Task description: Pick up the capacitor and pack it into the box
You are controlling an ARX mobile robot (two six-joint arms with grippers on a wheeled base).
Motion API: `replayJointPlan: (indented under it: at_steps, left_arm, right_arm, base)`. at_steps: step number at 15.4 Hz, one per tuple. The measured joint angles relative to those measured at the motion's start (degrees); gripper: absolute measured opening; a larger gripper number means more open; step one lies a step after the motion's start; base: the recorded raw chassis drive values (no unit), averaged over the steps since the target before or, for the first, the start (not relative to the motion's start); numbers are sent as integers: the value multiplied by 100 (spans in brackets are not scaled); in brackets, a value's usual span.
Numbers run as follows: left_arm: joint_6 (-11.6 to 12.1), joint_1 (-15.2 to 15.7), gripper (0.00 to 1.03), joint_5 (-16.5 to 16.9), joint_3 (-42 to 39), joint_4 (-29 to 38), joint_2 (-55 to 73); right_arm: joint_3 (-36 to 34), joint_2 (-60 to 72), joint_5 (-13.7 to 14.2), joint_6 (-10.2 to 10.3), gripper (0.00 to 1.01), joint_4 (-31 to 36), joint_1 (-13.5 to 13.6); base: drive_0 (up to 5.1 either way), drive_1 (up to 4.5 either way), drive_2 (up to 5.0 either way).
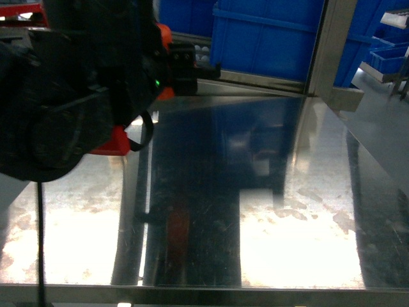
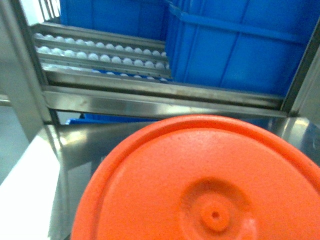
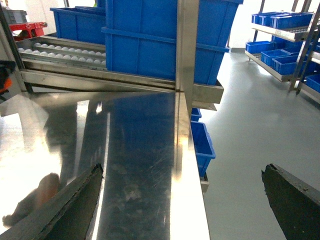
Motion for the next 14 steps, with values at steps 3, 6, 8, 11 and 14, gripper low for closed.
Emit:
replayJointPlan:
  at_steps: [3,6,8,11,14]
  left_arm:
    - [76,9,43,-210,-514,118,-549]
    - [461,-37,43,-772,-2026,452,-2297]
    - [560,-92,43,-1224,-3056,175,-3759]
    - [627,-149,43,-1486,-3692,11,-4730]
    - [649,-153,43,-1480,-3692,-31,-4684]
  right_arm:
    - [0,0,0,0,98,0,0]
    - [0,0,0,0,98,0,0]
    - [0,0,-2,-2,98,0,0]
    - [0,0,-2,-2,98,4,0]
    - [0,0,0,0,98,0,0]
  base:
    - [0,0,0]
    - [0,0,0]
    - [0,0,0]
    - [0,0,0]
    - [0,0,0]
